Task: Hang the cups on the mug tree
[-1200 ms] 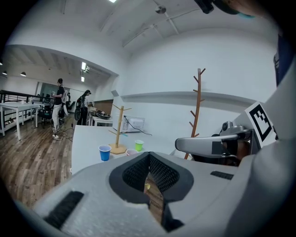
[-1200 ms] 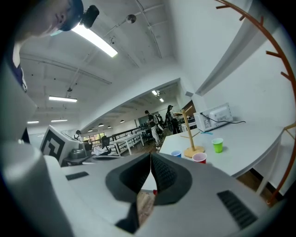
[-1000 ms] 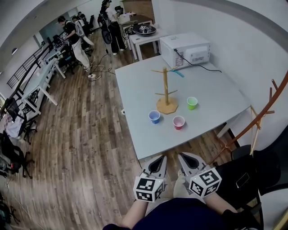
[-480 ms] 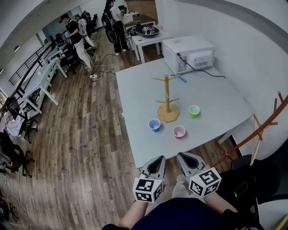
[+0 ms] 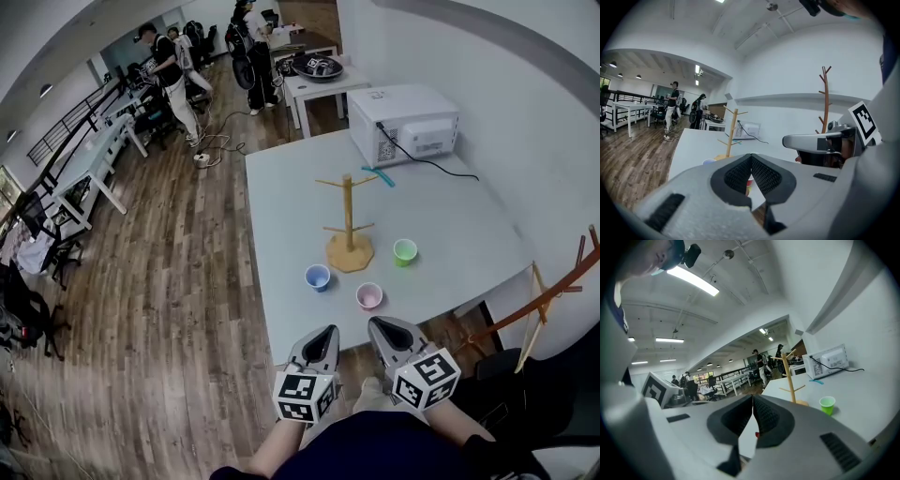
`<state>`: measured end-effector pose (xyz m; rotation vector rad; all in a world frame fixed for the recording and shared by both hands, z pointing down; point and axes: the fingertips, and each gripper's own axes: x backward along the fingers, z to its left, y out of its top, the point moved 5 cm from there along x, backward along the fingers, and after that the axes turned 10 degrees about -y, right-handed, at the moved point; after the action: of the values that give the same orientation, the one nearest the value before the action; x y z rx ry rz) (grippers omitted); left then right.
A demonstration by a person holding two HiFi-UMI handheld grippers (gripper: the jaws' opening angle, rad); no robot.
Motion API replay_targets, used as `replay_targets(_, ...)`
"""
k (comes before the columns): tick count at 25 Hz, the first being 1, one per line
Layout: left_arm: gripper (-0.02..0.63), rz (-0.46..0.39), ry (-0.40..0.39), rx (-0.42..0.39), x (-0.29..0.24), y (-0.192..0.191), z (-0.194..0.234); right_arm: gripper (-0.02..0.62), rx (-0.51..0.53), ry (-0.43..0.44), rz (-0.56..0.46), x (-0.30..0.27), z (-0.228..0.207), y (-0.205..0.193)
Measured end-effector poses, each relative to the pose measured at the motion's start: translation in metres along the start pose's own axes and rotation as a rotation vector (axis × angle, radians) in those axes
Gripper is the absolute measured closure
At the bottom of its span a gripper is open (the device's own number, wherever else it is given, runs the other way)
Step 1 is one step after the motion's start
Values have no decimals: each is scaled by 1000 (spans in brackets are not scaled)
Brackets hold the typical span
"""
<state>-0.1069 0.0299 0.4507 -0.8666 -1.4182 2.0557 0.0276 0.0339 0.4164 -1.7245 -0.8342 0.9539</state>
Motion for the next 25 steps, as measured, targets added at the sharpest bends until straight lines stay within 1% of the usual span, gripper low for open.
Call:
replay_targets(11,587,-19,80,15,-35,5,4,566,10,57,6,-20,-38,12)
replay_targets(25,586,-50,230,68,-49,-2,18,566,0,149,15,-42,-68,17)
